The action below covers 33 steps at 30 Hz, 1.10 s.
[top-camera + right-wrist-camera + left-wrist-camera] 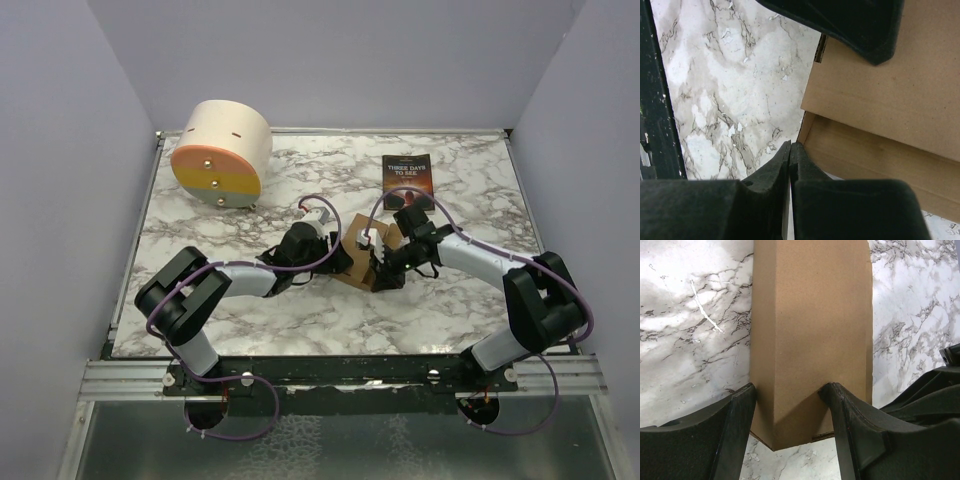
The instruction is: Fold the paper box
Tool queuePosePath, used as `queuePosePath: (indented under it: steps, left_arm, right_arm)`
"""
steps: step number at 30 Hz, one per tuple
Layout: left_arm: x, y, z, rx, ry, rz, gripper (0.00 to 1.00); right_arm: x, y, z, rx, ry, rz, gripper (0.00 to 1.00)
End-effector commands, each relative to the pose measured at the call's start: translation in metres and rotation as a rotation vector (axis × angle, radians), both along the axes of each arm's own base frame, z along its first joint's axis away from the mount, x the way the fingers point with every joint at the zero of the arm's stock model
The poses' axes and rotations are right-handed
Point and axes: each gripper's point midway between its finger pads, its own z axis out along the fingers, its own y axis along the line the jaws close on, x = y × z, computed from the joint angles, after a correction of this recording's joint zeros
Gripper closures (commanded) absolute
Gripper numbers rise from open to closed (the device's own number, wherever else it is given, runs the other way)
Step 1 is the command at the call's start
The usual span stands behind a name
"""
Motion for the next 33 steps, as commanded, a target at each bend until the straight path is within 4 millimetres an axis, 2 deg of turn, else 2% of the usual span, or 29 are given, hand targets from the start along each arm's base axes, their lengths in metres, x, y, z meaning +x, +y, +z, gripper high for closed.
queuePosePath:
  steps: [1, 8, 16, 17, 23, 27, 28, 33]
  left_arm:
    - [-0.007, 0.003, -0.016, 0.058, 0.033, -0.032, 0.38]
    - [-0.006, -0.003, -0.014, 0.056, 0.01, -0.068, 0.39]
    - [-0.005, -0.008, -0.007, 0.051, -0.015, -0.1, 0.39]
    - [-0.006, -0.007, -0.016, 0.063, 0.0, -0.106, 0.39]
    - [-0.005, -0.011, -0.018, 0.07, -0.007, -0.135, 0.39]
    - [-0.004, -0.01, -0.018, 0.082, -0.018, -0.138, 0.39]
    - [-0.004, -0.009, -0.019, 0.087, -0.02, -0.139, 0.38]
    - [0.005, -0.006, -0.013, 0.108, -0.045, -0.148, 0.37]
  right_arm:
    - [0.007, 0.007, -0.001, -0.002, -0.026, -0.018, 0.99]
    - [0.014, 0.019, 0.019, 0.065, -0.026, -0.056, 0.99]
    - [0.017, 0.026, 0.027, 0.102, -0.011, -0.087, 0.99]
    - [0.018, 0.027, 0.028, 0.106, -0.013, -0.091, 0.99]
    - [0.026, 0.029, 0.028, 0.105, -0.024, -0.127, 0.99]
    - [0.018, 0.03, 0.036, 0.127, -0.016, -0.078, 0.98]
    - [0.015, 0.031, 0.041, 0.145, -0.014, -0.051, 0.97]
    - [0.004, 0.025, 0.065, 0.228, -0.015, 0.016, 0.77]
